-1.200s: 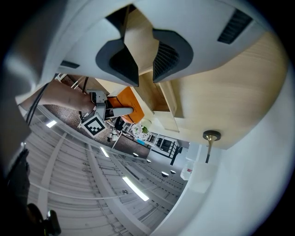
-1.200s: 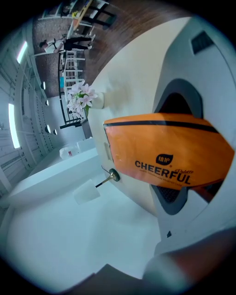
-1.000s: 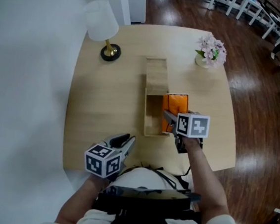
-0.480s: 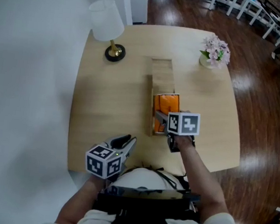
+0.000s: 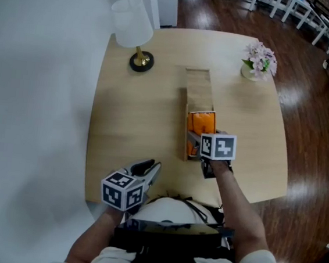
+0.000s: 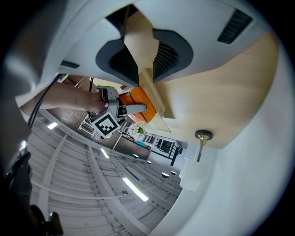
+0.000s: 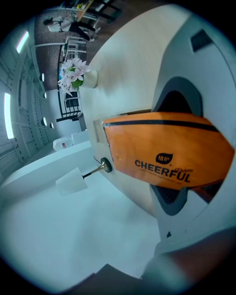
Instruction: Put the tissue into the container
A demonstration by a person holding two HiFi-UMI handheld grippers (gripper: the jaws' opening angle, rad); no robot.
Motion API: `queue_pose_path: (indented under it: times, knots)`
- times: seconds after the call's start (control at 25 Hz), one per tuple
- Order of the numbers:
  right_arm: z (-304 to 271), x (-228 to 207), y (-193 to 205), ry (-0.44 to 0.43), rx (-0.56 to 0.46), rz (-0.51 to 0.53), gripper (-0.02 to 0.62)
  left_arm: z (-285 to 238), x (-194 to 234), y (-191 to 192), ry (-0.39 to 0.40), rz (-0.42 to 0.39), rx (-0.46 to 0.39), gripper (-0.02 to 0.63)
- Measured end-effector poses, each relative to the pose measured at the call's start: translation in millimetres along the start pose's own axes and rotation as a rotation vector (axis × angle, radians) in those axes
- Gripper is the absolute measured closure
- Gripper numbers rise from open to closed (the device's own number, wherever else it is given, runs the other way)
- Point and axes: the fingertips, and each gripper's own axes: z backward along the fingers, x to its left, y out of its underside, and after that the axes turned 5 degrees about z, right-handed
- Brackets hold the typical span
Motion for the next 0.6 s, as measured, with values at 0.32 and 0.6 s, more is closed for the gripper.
queue_pose_path:
  times: [0.32, 0.6]
  knots:
    - [-1.6, 0.4, 2.1, -0.039, -0.021, -0.025, 0.143, -2.5, 3.9, -1.6, 0.007, -0.002, 0.005, 0.503]
    - [-0.9, -2.2, -0.9, -0.062, -0.021, -0.038, 0.138, -4.0, -0.3, -2.3, 0.013, -0.007, 0.008, 0.503]
